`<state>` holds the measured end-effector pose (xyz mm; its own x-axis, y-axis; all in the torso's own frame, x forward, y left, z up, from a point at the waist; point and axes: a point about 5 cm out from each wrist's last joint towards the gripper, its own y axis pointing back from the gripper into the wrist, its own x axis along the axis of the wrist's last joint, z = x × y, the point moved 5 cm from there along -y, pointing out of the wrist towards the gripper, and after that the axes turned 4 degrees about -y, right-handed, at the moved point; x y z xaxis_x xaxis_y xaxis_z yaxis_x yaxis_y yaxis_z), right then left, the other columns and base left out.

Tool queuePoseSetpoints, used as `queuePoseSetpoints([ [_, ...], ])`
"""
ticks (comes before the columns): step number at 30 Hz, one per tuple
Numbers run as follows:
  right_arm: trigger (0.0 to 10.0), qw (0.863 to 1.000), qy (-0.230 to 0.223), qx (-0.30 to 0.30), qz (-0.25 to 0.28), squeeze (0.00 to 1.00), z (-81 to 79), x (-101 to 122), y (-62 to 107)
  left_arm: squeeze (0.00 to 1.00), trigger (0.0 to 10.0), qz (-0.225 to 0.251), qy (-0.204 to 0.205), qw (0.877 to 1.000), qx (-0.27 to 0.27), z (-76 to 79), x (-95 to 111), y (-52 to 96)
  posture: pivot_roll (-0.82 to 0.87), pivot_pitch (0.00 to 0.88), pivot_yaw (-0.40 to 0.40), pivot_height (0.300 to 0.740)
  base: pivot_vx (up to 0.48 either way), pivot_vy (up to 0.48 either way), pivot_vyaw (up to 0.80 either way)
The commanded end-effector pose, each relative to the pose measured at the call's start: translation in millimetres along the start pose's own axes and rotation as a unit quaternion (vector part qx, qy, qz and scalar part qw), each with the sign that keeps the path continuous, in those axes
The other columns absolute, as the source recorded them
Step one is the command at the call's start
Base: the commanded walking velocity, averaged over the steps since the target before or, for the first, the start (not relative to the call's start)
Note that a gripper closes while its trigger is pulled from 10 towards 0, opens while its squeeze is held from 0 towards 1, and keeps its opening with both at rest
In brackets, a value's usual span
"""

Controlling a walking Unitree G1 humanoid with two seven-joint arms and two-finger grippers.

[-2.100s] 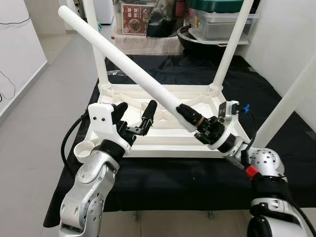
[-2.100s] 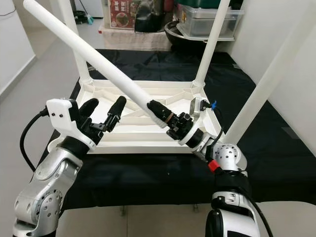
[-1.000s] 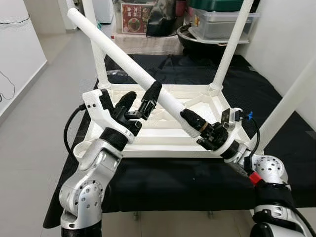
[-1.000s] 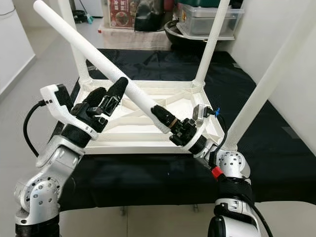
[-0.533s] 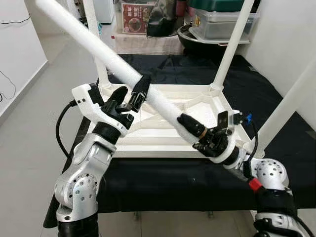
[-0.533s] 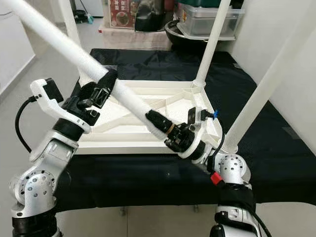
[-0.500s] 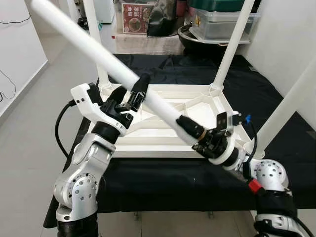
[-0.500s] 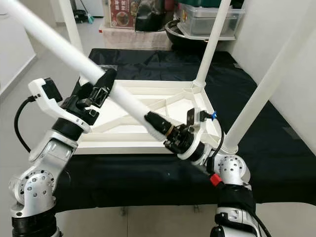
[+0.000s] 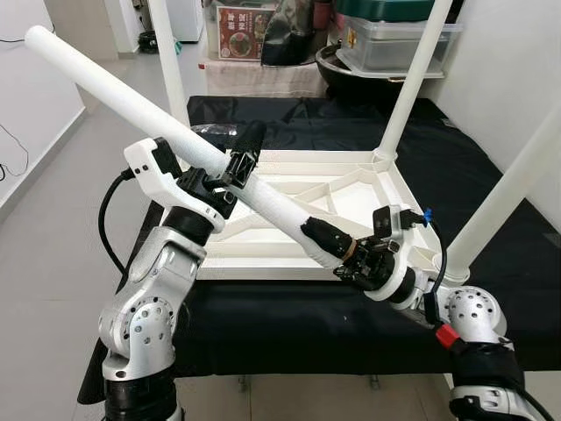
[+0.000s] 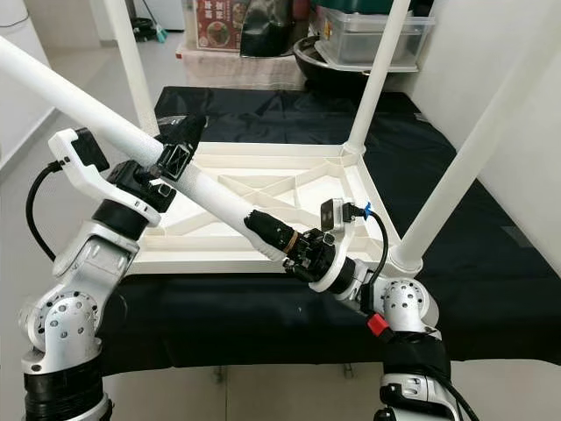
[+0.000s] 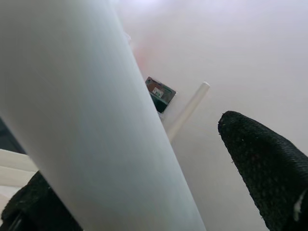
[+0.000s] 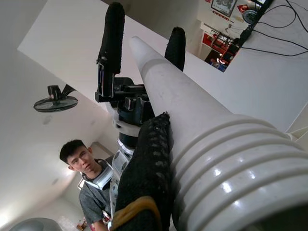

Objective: Building children table

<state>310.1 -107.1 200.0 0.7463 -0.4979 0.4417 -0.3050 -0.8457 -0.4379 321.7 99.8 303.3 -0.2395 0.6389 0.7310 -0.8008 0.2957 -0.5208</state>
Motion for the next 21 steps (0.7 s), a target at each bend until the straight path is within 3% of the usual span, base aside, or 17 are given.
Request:
queuePoseSetpoints([
  [1,0.0,1.000,0.003,0.000,0.002,0.00,-0.6,0.1,3.8,0.00,10.0,0.008,0.003,1.000,0.004,-2.5,4.7,-0.2,0.02,0.042,-0.065,0.740,0.000,0.000,0.00],
  [10,0.0,0.999,0.007,-0.026,0.018,0.00,7.2,7.6,15.2,0.00,10.0,0.018,-0.002,1.000,0.015,-8.5,13.7,1.0,0.02,0.049,-0.066,0.740,0.000,0.000,0.00],
  [13,0.0,0.999,0.008,-0.037,0.026,0.00,10.7,10.2,20.4,0.00,10.0,0.030,0.013,0.999,0.024,-12.8,19.4,1.9,0.02,0.055,-0.069,0.740,0.000,0.000,0.00],
  [21,0.0,1.000,0.003,-0.022,0.010,0.00,3.5,7.0,25.7,0.00,10.0,0.046,0.031,0.998,0.031,-18.9,29.3,2.0,0.02,0.056,-0.070,0.740,0.000,0.000,0.00],
])
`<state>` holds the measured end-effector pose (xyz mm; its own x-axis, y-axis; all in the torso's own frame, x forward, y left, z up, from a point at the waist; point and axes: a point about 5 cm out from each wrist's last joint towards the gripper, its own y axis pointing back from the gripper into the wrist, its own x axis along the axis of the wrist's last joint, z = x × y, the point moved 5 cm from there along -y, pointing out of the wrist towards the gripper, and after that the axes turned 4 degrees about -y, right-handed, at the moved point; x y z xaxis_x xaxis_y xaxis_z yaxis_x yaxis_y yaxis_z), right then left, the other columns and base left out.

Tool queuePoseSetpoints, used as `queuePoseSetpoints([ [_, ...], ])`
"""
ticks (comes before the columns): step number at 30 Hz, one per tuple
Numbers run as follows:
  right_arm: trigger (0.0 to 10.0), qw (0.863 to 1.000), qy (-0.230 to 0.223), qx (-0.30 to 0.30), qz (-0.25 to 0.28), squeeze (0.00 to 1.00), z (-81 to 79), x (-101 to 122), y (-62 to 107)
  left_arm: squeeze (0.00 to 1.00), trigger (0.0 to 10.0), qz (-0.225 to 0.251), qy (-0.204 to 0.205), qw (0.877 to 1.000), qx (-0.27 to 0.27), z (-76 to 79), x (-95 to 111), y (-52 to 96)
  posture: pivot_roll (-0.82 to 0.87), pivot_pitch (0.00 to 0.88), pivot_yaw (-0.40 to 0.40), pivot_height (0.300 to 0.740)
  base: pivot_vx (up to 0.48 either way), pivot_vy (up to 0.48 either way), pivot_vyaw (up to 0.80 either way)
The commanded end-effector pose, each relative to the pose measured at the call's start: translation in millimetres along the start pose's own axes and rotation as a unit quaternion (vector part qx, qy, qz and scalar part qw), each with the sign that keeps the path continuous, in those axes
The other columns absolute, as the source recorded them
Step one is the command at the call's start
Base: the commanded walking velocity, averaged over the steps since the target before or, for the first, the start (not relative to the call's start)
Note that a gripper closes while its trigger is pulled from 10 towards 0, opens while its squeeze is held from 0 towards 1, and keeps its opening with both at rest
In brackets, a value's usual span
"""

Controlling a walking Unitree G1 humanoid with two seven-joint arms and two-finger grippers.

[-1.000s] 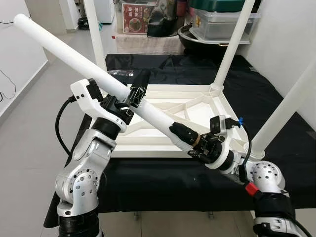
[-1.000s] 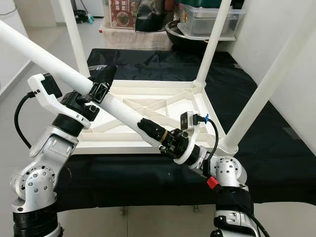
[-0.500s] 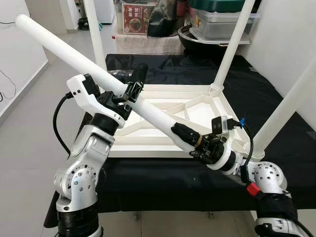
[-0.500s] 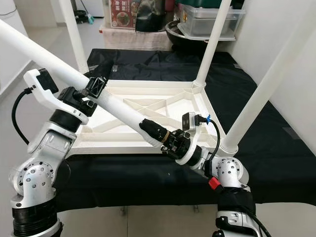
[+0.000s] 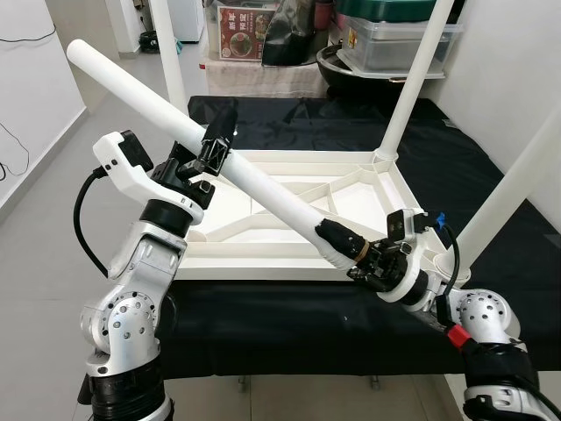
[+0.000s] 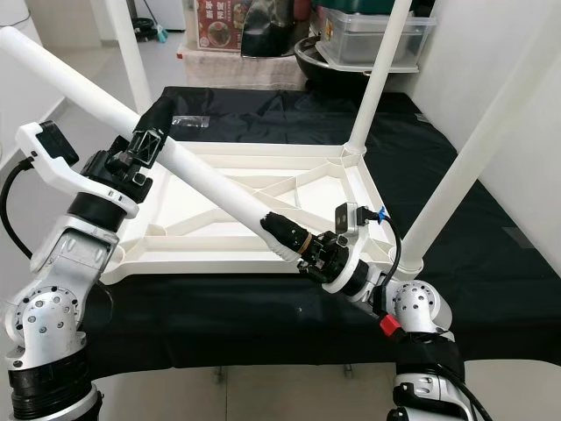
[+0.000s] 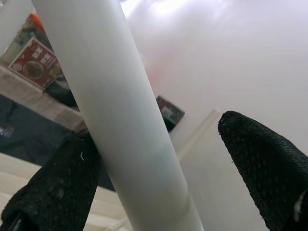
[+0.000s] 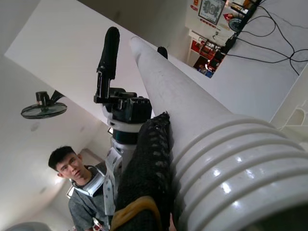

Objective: Building children table

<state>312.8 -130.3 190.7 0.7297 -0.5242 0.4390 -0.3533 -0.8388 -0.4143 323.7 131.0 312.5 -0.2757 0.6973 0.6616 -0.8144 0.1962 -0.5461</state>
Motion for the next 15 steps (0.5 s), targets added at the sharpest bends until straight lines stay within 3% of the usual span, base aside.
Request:
queuePoseSetpoints([
  [1,0.0,1.000,-0.002,0.002,-0.006,0.00,-1.4,-2.6,3.6,0.00,10.0,0.010,0.009,1.000,0.001,-0.7,5.2,-1.7,0.02,0.057,-0.071,0.740,0.000,0.000,0.00],
  [8,0.0,1.000,-0.004,0.013,-0.024,0.00,-4.1,-9.3,6.8,0.00,10.0,0.015,0.017,1.000,0.004,-2.1,8.8,-3.1,0.02,0.060,-0.070,0.740,0.000,0.000,0.00],
  [9,0.0,1.000,-0.005,0.013,-0.027,0.00,-3.6,-11.2,7.5,0.00,9.0,0.016,0.017,1.000,0.006,-2.8,9.4,-3.0,0.02,0.060,-0.069,0.740,0.000,0.000,0.00],
  [11,0.0,0.999,-0.005,0.013,-0.029,0.00,-3.3,-12.3,7.9,0.00,9.0,0.016,0.017,1.000,0.007,-3.3,9.8,-2.8,0.02,0.060,-0.069,0.740,0.000,0.000,0.00],
  [12,0.0,0.999,-0.005,0.014,-0.031,0.00,-3.3,-13.4,8.1,0.00,2.2,0.018,0.018,1.000,0.009,-4.5,10.5,-2.3,0.02,0.062,-0.067,0.740,0.000,0.000,0.00],
  [13,0.0,0.999,-0.005,0.014,-0.031,0.00,-3.3,-13.4,8.1,0.00,2.2,0.018,0.018,1.000,0.009,-4.5,10.5,-2.3,0.02,0.062,-0.067,0.740,0.000,0.000,0.00],
  [14,0.0,0.999,-0.004,0.016,-0.033,0.00,-4.0,-14.0,8.2,0.00,0.0,0.020,0.018,1.000,0.012,-5.8,11.7,-1.2,0.02,0.060,-0.069,0.740,0.000,0.000,0.00],
  [15,0.0,0.999,-0.004,0.017,-0.034,0.00,-4.4,-14.4,8.3,0.00,0.0,0.022,0.019,1.000,0.013,-6.6,12.5,-0.5,0.02,0.060,-0.069,0.740,0.000,0.000,0.00],
])
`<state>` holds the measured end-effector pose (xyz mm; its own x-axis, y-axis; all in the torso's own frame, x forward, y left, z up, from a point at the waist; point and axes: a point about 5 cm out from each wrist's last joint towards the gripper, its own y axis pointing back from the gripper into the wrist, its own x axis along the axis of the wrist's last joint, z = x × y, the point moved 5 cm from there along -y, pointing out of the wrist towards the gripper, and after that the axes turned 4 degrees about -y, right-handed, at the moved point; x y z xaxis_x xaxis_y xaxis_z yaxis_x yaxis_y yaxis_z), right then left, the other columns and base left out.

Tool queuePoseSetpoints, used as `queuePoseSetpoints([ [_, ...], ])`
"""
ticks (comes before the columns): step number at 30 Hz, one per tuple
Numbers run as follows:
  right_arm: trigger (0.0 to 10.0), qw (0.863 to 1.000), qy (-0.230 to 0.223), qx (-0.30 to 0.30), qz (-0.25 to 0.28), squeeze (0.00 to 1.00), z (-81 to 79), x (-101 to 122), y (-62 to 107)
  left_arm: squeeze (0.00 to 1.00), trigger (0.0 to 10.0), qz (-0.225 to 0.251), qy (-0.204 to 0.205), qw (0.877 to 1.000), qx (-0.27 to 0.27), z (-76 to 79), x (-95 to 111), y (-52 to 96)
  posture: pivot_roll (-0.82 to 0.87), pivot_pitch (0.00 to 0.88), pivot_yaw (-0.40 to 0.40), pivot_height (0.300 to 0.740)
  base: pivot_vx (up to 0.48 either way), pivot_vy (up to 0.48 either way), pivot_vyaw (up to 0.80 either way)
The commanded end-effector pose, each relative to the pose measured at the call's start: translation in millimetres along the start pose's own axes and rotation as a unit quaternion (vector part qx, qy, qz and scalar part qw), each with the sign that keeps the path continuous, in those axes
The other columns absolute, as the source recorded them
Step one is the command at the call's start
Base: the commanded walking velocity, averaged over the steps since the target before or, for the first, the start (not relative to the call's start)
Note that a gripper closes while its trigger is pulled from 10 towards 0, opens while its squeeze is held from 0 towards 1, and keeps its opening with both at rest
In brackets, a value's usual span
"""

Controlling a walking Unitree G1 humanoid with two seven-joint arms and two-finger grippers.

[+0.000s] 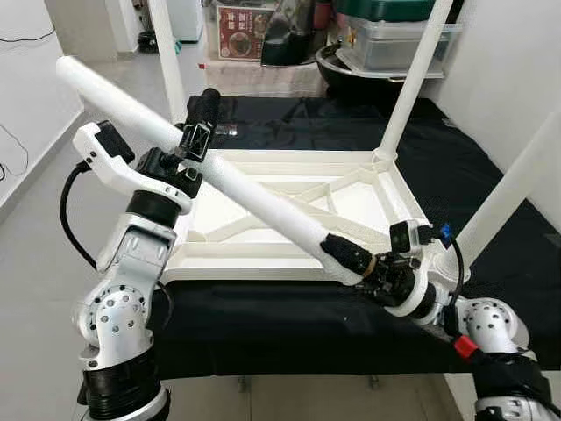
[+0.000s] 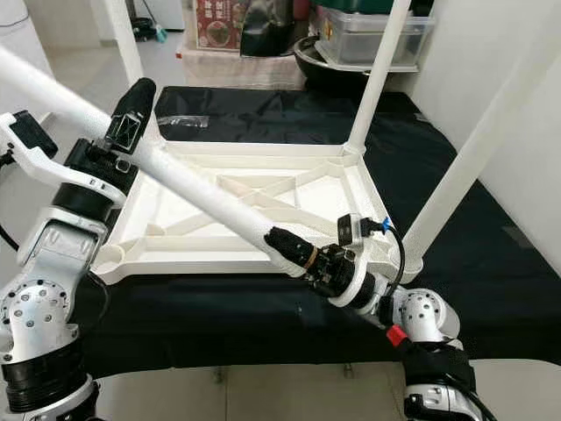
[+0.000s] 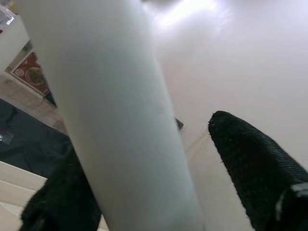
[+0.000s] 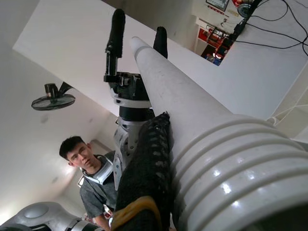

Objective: Building children table

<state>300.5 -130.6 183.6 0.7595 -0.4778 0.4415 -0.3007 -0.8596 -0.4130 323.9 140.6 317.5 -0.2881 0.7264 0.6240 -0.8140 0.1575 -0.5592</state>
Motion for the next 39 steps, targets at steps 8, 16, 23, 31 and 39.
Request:
queuePoseSetpoints([
  [8,0.0,1.000,0.021,0.004,-0.014,0.00,-3.7,0.1,0.6,0.00,0.0,0.007,0.000,1.000,0.014,-6.6,4.9,2.7,0.02,0.062,-0.070,0.740,0.000,0.000,0.00],
  [16,0.0,0.999,0.033,0.017,-0.016,0.00,-9.0,3.0,-3.1,0.00,0.0,0.009,0.001,1.000,0.021,-8.6,4.1,3.5,0.02,0.063,-0.069,0.740,0.000,0.000,0.00],
  [23,10.0,0.998,0.053,0.014,-0.028,1.00,-7.8,0.1,-4.1,0.00,10.0,-0.010,-0.007,1.000,0.029,-10.7,-0.9,2.4,0.03,0.060,-0.071,0.740,0.000,0.000,0.00],
  [31,10.0,0.992,0.113,-0.054,-0.024,1.00,5.6,14.8,4.8,0.00,10.0,-0.009,-0.017,0.999,0.029,-13.0,3.5,2.0,0.03,0.048,-0.070,0.740,0.000,0.000,0.00],
  [39,10.0,0.967,0.215,-0.140,-0.011,0.00,14.7,46.5,24.1,0.00,10.0,-0.012,-0.035,0.999,0.025,-17.2,9.5,0.8,0.03,0.041,-0.066,0.740,0.000,0.000,0.00],
])
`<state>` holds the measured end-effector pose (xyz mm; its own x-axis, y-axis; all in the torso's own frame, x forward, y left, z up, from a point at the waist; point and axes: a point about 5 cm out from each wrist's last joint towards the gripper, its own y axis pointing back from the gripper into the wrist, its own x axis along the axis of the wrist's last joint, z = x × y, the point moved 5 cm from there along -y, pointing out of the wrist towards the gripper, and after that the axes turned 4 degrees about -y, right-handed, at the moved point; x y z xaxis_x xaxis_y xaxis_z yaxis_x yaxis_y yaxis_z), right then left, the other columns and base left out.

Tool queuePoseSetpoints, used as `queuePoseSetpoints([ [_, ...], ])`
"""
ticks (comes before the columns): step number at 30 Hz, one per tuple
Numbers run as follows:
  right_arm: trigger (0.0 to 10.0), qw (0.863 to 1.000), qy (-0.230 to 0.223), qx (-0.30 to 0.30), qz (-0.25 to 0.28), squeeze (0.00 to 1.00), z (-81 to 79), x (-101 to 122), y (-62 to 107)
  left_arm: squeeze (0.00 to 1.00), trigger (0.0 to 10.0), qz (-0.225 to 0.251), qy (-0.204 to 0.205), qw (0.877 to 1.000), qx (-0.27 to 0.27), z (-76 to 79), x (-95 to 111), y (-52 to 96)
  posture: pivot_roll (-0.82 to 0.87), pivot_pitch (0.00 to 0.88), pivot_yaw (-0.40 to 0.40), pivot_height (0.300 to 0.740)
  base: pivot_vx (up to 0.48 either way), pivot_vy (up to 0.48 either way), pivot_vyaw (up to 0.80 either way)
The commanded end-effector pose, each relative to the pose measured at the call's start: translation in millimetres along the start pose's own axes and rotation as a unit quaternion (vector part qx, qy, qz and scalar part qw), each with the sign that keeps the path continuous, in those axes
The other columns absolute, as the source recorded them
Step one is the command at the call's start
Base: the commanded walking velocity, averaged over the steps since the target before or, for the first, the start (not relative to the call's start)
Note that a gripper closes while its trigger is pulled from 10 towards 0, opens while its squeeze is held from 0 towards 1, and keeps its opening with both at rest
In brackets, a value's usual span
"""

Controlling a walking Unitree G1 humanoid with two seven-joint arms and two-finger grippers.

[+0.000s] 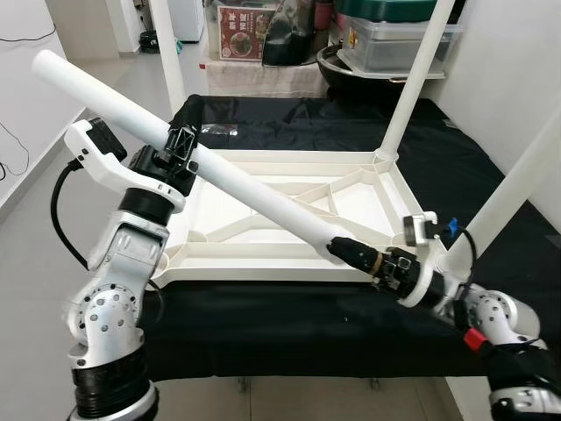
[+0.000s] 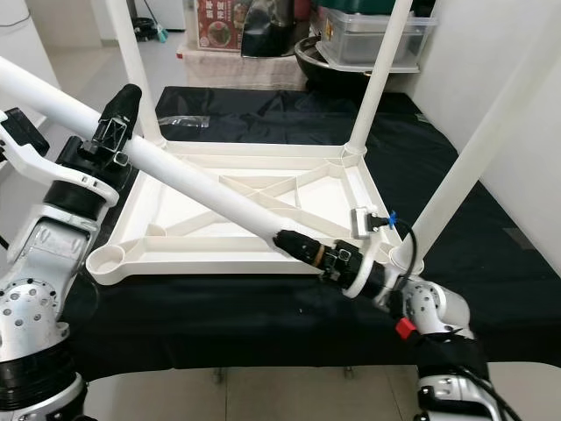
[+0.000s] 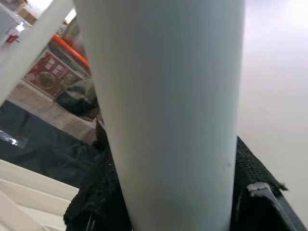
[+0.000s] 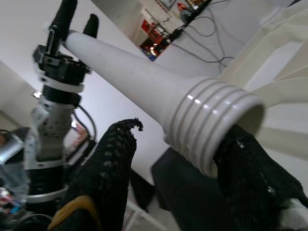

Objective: Building children table

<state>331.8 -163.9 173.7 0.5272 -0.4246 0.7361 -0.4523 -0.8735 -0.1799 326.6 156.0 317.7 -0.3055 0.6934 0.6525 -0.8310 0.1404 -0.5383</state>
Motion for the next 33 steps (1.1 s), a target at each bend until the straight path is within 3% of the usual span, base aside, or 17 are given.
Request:
queuePoseSetpoints([
  [1,10.0,1.000,0.025,-0.007,0.015,0.00,-0.3,12.1,2.1,0.00,10.0,-0.009,-0.012,1.000,0.009,-5.6,-1.4,0.5,0.03,0.041,-0.066,0.740,0.000,0.000,0.00],
  [4,10.0,0.994,0.105,-0.033,0.030,0.00,-2.1,35.8,-1.7,0.00,10.0,-0.025,-0.030,0.999,-0.007,-7.2,-2.1,-1.9,0.03,0.036,-0.065,0.740,0.000,0.000,0.00],
  [5,10.0,0.994,0.105,-0.033,0.030,0.00,-2.1,35.8,-1.7,0.00,10.0,-0.025,-0.030,0.999,-0.007,-7.2,-2.1,-1.9,0.03,0.036,-0.065,0.740,0.000,0.000,0.00],
  [6,10.0,0.987,0.151,-0.038,0.032,0.00,-7.5,47.0,-10.4,0.00,10.0,-0.048,-0.043,0.998,-0.025,-7.0,-7.0,-3.5,0.03,0.033,-0.064,0.740,0.000,0.000,0.00],
  [8,10.0,0.984,0.169,-0.041,0.031,0.00,-9.1,49.9,-13.5,0.00,10.0,-0.055,-0.049,0.997,-0.031,-7.0,-8.8,-4.0,0.03,0.033,-0.064,0.740,0.000,0.000,0.00],
  [9,10.0,0.977,0.207,-0.044,0.028,0.00,-14.2,56.6,-24.5,0.00,10.0,-0.070,-0.049,0.995,-0.053,-3.8,-12.0,-7.0,0.03,0.031,-0.060,0.740,0.000,0.000,0.00],
  [14,10.0,0.965,0.256,-0.053,0.011,0.00,-17.8,59.8,-40.6,0.00,10.0,-0.092,-0.068,0.990,-0.085,1.0,-17.1,-13.1,0.03,0.029,-0.056,0.740,0.000,0.000,0.00],
  [19,10.0,0.969,0.244,-0.033,-0.008,0.00,-20.0,51.1,-45.3,0.00,10.0,-0.094,-0.082,0.988,-0.088,0.1,-16.9,-18.5,0.02,0.032,-0.054,0.740,0.000,0.000,0.00],
  [20,10.0,0.972,0.232,-0.020,-0.025,0.00,-19.9,41.4,-44.0,0.00,7.2,-0.090,-0.082,0.989,-0.089,1.2,-16.0,-19.9,0.03,0.034,-0.059,0.740,0.000,0.000,0.00],
  [21,10.0,0.975,0.220,-0.008,-0.042,0.00,-20.0,31.8,-42.2,0.00,7.1,-0.087,-0.080,0.989,-0.090,2.8,-15.3,-20.6,0.03,0.034,-0.059,0.740,0.000,0.000,0.00],
  [22,10.0,0.975,0.220,-0.008,-0.042,0.00,-20.0,31.8,-42.2,0.00,7.1,-0.087,-0.080,0.989,-0.090,2.8,-15.3,-20.6,0.03,0.034,-0.059,0.740,0.000,0.000,0.00],
  [23,10.0,0.977,0.204,0.004,-0.055,0.00,-20.6,23.4,-40.4,0.00,10.0,-0.085,-0.081,0.989,-0.091,4.0,-15.0,-21.0,0.03,0.036,-0.059,0.740,0.000,0.000,0.00],
  [28,10.0,0.983,0.149,0.042,-0.097,0.00,-24.7,-3.1,-34.2,0.00,10.0,-0.078,-0.081,0.989,-0.091,7.2,-15.7,-21.5,0.03,0.043,-0.060,0.740,0.000,0.000,0.00],
  [30,10.0,0.983,0.149,0.042,-0.097,0.00,-24.7,-3.1,-34.2,0.00,10.0,-0.078,-0.081,0.989,-0.091,7.2,-15.7,-21.5,0.03,0.043,-0.060,0.740,0.000,0.000,0.00],
  [31,10.0,0.981,0.131,0.034,-0.136,0.00,-17.4,-21.2,-31.0,0.00,10.0,-0.071,-0.072,0.991,-0.089,8.8,-17.0,-22.4,0.03,0.044,-0.062,0.740,0.000,0.000,0.00],
  [33,10.0,0.981,0.122,0.030,-0.148,0.00,-14.8,-26.3,-29.7,0.00,10.0,-0.070,-0.070,0.991,-0.088,9.5,-18.0,-22.9,0.03,0.046,-0.062,0.740,0.000,0.000,0.00],
])
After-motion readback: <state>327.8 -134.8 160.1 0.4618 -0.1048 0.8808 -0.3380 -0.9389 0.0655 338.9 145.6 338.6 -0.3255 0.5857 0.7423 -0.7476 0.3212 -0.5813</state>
